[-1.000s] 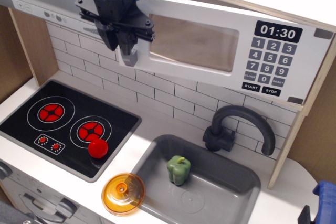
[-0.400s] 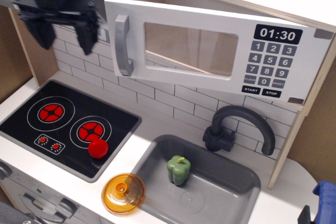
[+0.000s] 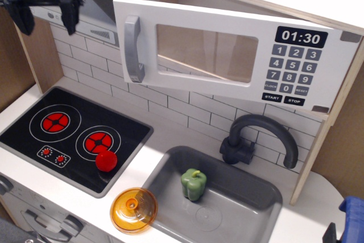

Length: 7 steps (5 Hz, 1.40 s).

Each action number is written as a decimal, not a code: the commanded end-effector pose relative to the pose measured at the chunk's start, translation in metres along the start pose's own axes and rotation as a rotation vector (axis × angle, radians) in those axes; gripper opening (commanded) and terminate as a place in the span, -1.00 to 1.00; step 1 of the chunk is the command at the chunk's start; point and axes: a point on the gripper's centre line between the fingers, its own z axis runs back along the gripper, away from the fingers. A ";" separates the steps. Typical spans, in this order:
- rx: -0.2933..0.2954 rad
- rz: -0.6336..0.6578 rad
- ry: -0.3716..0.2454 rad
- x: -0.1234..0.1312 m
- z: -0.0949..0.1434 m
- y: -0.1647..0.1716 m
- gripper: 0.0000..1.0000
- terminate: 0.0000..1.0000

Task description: Open microwave

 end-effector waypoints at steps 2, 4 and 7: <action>0.041 -0.136 -0.179 -0.013 0.014 -0.071 1.00 -1.00; 0.004 -0.370 -0.210 -0.082 0.021 -0.101 1.00 -1.00; -0.023 -0.560 -0.147 -0.172 -0.002 -0.182 1.00 -1.00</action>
